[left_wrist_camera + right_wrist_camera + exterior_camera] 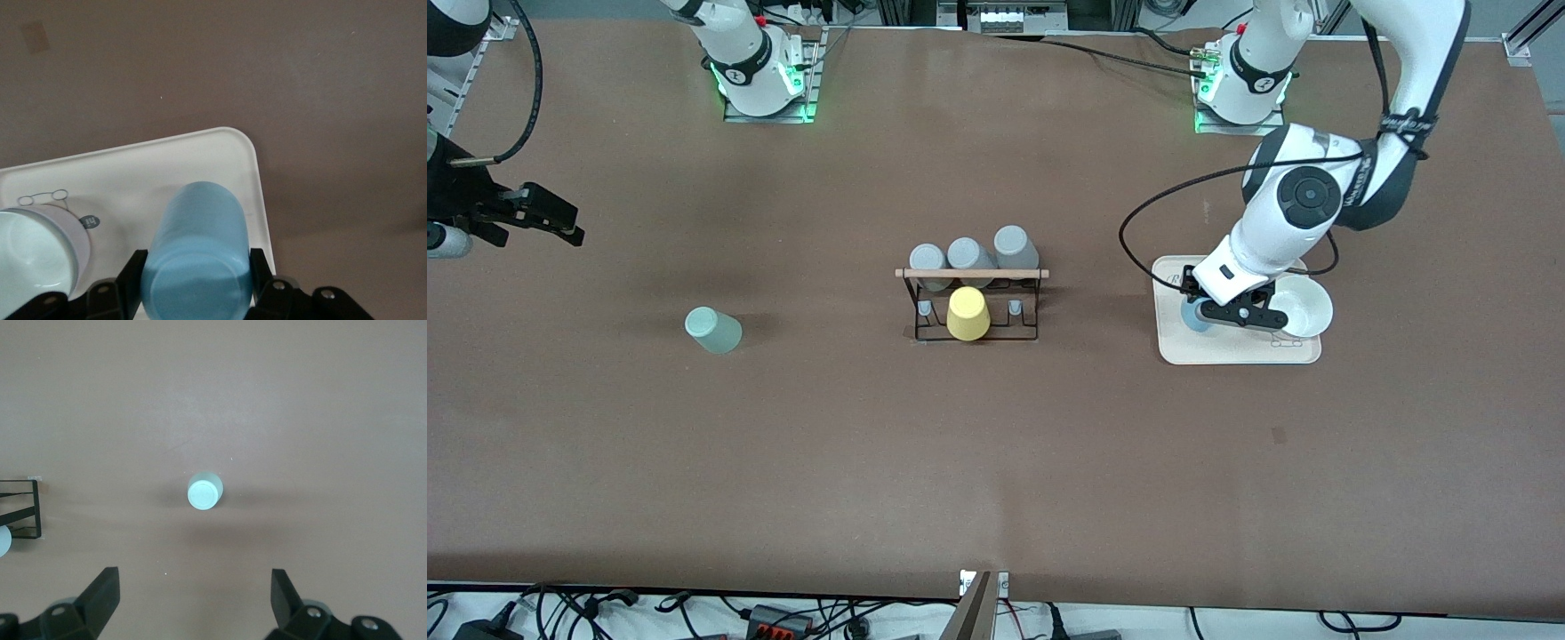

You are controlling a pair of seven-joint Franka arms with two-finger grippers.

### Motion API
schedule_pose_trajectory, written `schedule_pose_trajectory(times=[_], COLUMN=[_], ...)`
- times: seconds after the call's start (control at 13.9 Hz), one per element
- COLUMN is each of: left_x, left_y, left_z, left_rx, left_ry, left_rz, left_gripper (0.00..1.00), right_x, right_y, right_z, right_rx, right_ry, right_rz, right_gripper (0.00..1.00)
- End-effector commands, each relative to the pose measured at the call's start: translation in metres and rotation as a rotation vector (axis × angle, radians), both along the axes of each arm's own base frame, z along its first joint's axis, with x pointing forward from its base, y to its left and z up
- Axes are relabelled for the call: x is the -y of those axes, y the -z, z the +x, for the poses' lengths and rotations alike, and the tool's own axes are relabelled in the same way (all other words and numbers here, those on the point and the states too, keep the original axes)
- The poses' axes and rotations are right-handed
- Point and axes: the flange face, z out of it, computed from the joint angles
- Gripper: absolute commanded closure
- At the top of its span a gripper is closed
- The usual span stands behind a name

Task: Hang scattered cups on rack with three cups
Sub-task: 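Lower the left gripper and grasp the light blue cup, then lift the light blue cup and carry it to the wooden rack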

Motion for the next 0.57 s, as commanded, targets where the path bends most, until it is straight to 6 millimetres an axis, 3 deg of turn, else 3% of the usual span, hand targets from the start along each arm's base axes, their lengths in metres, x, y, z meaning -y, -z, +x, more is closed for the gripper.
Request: schedule_pose_trajectory(times=[0.0,0.14,0.36,0.5], left_x=[0.043,0.093,0.172,0.203], left_y=[-0.054,-0.071,-0.077,-0.075], left_z=[0.048,0.062,0.063,0.061], left_rx=[0.018,0.016,0.006,0.008], left_ry=[0.009,-0.031,-0.116,-0.128], left_rz=[-0.042,-0.080,-0.113,-0.134], left_gripper=[0.70,0.70,0.70,0.71], right_x=[0.002,0.002,0.002,0.001], right_y=[-0.001,0.000,0.000,0.004], right_z=[-0.001,-0.002,-0.002,0.001], right_rx=[-0.001,-0.007,-0.007,-0.010], right_ry=[0.002,0.002,0.002,0.000], right_rz=[0.000,0.000,0.000,0.000], right_gripper=[0.00,0.00,0.00,0.00])
